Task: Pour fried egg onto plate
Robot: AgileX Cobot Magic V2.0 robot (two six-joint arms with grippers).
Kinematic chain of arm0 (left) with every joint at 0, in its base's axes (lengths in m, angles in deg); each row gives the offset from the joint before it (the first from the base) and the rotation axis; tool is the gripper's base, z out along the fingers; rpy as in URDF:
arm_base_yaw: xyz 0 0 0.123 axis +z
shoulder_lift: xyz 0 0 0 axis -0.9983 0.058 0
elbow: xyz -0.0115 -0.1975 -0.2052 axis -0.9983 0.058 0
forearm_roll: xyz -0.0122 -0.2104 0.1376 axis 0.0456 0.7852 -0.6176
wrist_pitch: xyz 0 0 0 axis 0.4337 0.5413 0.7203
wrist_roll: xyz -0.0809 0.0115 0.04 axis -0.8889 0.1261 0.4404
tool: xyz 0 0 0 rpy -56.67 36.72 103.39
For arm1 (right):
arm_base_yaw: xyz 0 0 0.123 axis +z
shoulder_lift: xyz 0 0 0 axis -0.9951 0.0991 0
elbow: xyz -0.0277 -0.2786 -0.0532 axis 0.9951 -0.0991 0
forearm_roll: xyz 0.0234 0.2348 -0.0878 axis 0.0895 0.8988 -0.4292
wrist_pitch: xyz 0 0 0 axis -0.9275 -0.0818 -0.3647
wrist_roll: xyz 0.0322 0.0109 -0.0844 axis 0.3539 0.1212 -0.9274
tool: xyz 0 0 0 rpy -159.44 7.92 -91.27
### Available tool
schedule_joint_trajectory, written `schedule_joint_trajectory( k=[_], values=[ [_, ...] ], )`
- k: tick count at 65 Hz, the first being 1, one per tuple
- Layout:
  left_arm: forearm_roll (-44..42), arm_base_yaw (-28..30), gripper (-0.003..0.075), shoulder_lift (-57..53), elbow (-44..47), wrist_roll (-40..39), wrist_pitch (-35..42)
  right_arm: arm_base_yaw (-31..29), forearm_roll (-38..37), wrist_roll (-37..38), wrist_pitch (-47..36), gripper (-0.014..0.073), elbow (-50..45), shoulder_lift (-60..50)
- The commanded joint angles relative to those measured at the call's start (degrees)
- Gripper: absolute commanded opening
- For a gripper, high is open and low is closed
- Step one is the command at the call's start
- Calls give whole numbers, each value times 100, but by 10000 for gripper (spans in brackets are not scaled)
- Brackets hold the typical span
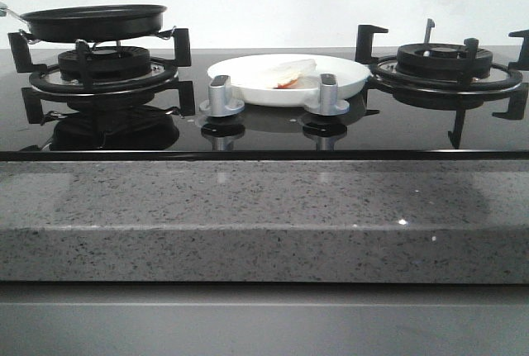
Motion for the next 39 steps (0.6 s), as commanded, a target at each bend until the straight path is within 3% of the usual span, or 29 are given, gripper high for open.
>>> schedule_joint_trajectory(
  k=[1,27,39],
  values=[
    [67,-49,-19,60,-155,-55,496,17,-116,98,-302,-57,-556,-788],
    [67,-49,-19,60,-155,-55,488,17,-33,128,-3048,-57,-4115,-3711],
    [67,-49,-19,60,-155,-55,488,17,-33,128,-3745,-57,-5317,-4790]
  ],
)
